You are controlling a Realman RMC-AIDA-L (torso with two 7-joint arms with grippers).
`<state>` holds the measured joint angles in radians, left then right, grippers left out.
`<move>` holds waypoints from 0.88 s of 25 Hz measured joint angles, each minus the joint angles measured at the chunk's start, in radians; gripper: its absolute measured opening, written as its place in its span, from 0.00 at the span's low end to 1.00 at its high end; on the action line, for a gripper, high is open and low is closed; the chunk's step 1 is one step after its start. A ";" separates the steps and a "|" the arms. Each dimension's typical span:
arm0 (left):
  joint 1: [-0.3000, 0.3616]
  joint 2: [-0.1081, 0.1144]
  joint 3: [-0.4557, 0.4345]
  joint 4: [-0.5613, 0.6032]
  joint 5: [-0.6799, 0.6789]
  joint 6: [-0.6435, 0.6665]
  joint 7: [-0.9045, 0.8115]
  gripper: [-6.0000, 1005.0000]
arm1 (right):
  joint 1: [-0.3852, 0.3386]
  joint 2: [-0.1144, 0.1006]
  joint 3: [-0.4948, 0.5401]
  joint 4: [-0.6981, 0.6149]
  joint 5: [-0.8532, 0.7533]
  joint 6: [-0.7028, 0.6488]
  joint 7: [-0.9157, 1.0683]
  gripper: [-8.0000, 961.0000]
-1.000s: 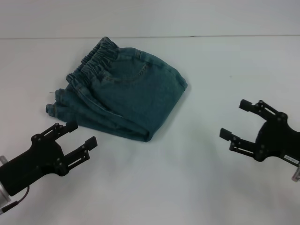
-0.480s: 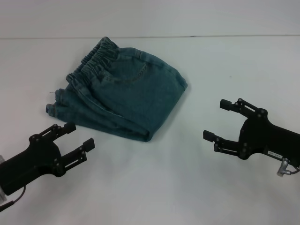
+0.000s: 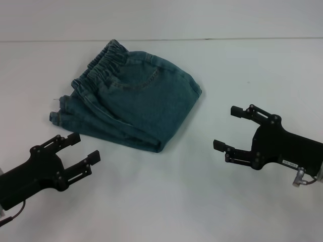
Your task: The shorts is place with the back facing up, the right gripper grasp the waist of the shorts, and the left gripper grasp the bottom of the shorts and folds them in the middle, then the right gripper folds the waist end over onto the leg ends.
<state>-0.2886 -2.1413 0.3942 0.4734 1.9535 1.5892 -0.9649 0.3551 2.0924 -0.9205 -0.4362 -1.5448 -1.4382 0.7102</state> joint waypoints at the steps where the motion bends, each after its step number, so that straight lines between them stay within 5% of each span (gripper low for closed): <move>1: -0.002 0.000 0.000 0.000 0.005 0.000 0.000 0.75 | 0.001 0.000 -0.003 0.000 0.000 0.002 0.000 0.95; 22: -0.017 0.035 -0.001 0.078 0.114 0.106 -0.107 0.75 | 0.015 -0.002 -0.025 -0.004 0.000 0.018 -0.001 0.95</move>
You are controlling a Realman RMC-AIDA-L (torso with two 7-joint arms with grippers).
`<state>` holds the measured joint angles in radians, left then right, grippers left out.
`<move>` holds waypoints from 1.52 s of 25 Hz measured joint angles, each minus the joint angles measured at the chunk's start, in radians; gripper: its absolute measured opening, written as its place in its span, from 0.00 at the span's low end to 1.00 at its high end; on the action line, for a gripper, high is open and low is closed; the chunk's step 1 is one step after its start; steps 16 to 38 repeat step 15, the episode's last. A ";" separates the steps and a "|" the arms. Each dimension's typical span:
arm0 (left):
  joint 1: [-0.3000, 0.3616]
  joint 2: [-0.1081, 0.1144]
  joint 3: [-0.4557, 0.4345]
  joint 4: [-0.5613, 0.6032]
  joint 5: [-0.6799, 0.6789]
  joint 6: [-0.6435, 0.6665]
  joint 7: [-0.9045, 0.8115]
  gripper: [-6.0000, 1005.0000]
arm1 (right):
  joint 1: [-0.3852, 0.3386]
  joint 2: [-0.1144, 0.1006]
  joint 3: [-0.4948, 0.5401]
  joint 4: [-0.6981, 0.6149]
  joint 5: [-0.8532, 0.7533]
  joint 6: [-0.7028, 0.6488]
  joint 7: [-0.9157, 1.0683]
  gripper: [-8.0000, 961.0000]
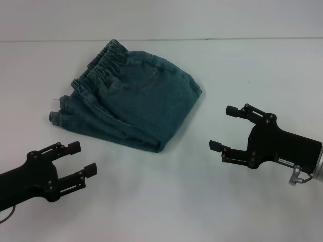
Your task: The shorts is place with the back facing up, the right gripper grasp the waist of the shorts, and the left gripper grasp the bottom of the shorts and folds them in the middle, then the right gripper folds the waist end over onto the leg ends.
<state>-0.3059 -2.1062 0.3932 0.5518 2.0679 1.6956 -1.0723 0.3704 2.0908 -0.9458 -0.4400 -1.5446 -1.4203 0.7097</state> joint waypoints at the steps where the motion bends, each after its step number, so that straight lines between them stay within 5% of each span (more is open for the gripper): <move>1: -0.002 0.000 0.001 0.000 0.005 -0.003 -0.004 0.75 | 0.000 0.000 0.000 0.000 0.000 0.000 0.000 0.95; 38: -0.001 -0.001 0.001 0.002 0.006 -0.005 -0.007 0.75 | -0.002 0.001 0.001 0.004 0.000 0.000 -0.005 0.95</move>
